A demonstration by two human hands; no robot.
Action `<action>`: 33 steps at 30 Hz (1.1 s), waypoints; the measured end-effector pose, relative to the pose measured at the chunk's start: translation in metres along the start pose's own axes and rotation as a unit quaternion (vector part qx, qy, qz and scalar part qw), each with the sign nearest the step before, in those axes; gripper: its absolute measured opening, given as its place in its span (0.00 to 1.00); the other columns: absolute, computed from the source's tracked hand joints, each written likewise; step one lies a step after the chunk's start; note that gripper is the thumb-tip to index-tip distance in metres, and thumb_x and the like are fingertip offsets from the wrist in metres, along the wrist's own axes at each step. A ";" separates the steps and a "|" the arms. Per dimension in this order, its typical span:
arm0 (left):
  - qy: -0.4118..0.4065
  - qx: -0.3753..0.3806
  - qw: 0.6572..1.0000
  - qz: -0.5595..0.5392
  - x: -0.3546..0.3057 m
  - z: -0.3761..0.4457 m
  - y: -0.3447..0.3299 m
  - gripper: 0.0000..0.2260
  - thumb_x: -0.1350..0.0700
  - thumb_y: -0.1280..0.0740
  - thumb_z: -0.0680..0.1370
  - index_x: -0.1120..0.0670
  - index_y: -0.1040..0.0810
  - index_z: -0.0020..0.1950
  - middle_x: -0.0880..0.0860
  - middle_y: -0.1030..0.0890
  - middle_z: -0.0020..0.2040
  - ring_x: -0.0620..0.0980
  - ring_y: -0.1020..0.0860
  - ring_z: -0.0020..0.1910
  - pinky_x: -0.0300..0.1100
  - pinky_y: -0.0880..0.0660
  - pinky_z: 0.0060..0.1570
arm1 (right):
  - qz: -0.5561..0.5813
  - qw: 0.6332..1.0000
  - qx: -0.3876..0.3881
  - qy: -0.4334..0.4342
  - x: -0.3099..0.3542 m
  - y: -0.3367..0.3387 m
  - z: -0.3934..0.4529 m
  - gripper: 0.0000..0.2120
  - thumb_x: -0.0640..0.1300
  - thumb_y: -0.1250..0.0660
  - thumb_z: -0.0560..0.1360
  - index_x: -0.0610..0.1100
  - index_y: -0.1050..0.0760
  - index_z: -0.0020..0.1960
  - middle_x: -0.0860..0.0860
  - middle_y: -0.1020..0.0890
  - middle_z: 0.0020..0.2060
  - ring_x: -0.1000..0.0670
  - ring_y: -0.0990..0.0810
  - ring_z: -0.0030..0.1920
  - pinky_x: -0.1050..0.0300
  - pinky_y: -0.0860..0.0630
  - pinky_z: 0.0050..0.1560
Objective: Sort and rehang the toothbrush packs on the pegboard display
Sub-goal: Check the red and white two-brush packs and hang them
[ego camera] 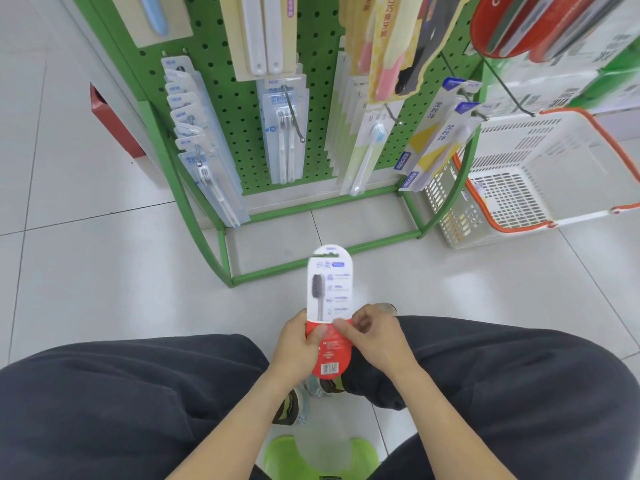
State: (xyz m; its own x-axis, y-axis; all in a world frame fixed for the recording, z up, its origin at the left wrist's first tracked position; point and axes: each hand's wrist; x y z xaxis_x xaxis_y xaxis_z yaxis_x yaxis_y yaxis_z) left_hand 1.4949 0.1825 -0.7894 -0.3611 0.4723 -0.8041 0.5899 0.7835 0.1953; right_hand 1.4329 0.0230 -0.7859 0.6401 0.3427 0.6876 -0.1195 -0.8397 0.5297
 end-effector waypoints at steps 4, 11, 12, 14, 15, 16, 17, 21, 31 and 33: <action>0.029 -0.074 0.989 -0.122 -0.002 0.005 0.010 0.09 0.57 0.34 0.82 0.48 0.25 0.62 0.48 0.17 0.54 0.46 0.17 0.51 0.37 0.21 0.45 | -0.004 0.995 0.095 0.003 -0.002 -0.006 -0.005 0.17 0.53 0.20 0.70 0.47 0.23 0.49 0.52 0.15 0.42 0.53 0.14 0.40 0.56 0.16 0.44; 0.040 -0.066 0.986 -0.149 -0.002 0.005 0.010 0.12 0.55 0.33 0.81 0.50 0.24 0.65 0.49 0.16 0.57 0.49 0.17 0.54 0.49 0.19 0.55 | 0.007 0.990 0.143 0.014 0.008 0.005 -0.007 0.24 0.50 0.15 0.64 0.47 0.24 0.52 0.54 0.14 0.43 0.59 0.16 0.41 0.66 0.21 0.43; 0.038 -0.064 0.986 -0.148 -0.002 0.005 0.010 0.13 0.54 0.32 0.81 0.50 0.24 0.65 0.49 0.16 0.57 0.49 0.17 0.54 0.48 0.19 0.55 | 0.005 0.990 0.144 0.013 0.008 0.005 -0.008 0.25 0.50 0.15 0.64 0.47 0.24 0.52 0.55 0.14 0.44 0.60 0.15 0.42 0.66 0.21 0.43; 0.037 -0.061 0.985 -0.155 -0.001 0.006 0.011 0.13 0.55 0.31 0.80 0.51 0.23 0.64 0.50 0.15 0.57 0.50 0.16 0.53 0.47 0.18 0.53 | 0.011 0.990 0.137 0.015 0.008 0.003 -0.009 0.25 0.51 0.15 0.63 0.48 0.24 0.52 0.56 0.14 0.44 0.59 0.15 0.43 0.65 0.19 0.45; 0.039 -0.056 0.983 -0.169 -0.001 0.006 0.011 0.13 0.56 0.30 0.79 0.51 0.22 0.64 0.51 0.15 0.57 0.50 0.16 0.53 0.47 0.18 0.52 | 0.015 0.991 0.132 0.017 0.009 0.002 -0.010 0.26 0.51 0.15 0.62 0.48 0.24 0.53 0.56 0.14 0.45 0.59 0.15 0.44 0.63 0.19 0.46; 0.039 -0.046 0.982 -0.180 -0.002 0.005 0.012 0.13 0.56 0.29 0.78 0.51 0.21 0.63 0.50 0.15 0.56 0.50 0.15 0.53 0.47 0.17 0.51 | 0.021 0.991 0.128 0.019 0.009 0.001 -0.010 0.26 0.52 0.15 0.62 0.49 0.23 0.54 0.56 0.14 0.45 0.59 0.15 0.45 0.62 0.18 0.48; 0.037 -0.031 0.982 -0.184 -0.003 0.005 0.014 0.14 0.55 0.27 0.76 0.50 0.21 0.62 0.50 0.14 0.55 0.50 0.15 0.52 0.46 0.17 0.50 | 0.029 0.990 0.133 0.021 0.008 0.002 -0.010 0.26 0.52 0.15 0.63 0.50 0.23 0.55 0.56 0.14 0.47 0.58 0.15 0.46 0.60 0.17 0.48; 0.014 0.003 0.991 -0.134 -0.007 0.006 0.022 0.18 0.53 0.23 0.72 0.50 0.20 0.60 0.50 0.13 0.54 0.50 0.14 0.51 0.50 0.17 0.50 | 0.058 0.977 0.203 0.016 0.005 0.011 -0.009 0.26 0.48 0.16 0.65 0.50 0.21 0.60 0.53 0.13 0.49 0.51 0.13 0.47 0.53 0.16 0.43; 0.009 -0.111 0.980 -0.168 -0.018 0.010 0.028 0.11 0.52 0.29 0.78 0.58 0.23 0.53 0.47 0.12 0.46 0.48 0.14 0.47 0.49 0.17 0.46 | 0.002 0.979 0.203 0.018 0.005 0.012 -0.015 0.20 0.56 0.21 0.70 0.49 0.18 0.58 0.57 0.13 0.51 0.58 0.14 0.50 0.58 0.18 0.55; 0.016 -0.123 0.978 -0.167 -0.017 0.010 0.028 0.11 0.50 0.31 0.79 0.58 0.22 0.52 0.46 0.12 0.46 0.47 0.14 0.47 0.47 0.17 0.45 | 0.048 0.987 0.152 0.014 0.009 0.009 -0.015 0.19 0.56 0.20 0.68 0.45 0.17 0.52 0.56 0.13 0.49 0.56 0.13 0.48 0.56 0.16 0.51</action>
State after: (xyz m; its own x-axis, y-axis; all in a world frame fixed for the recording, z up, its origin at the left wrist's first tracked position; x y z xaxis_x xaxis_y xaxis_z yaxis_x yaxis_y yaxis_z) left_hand 1.5247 0.1924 -0.7759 -0.5286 0.1827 -0.8290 0.2443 0.9680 0.0576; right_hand 1.4259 0.0246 -0.7675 0.6149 0.2625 0.7436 0.0572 -0.9553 0.2899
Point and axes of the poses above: each hand's wrist, its own z-axis towards the middle knuckle, its own y-axis out of the back of the hand, x = y × z
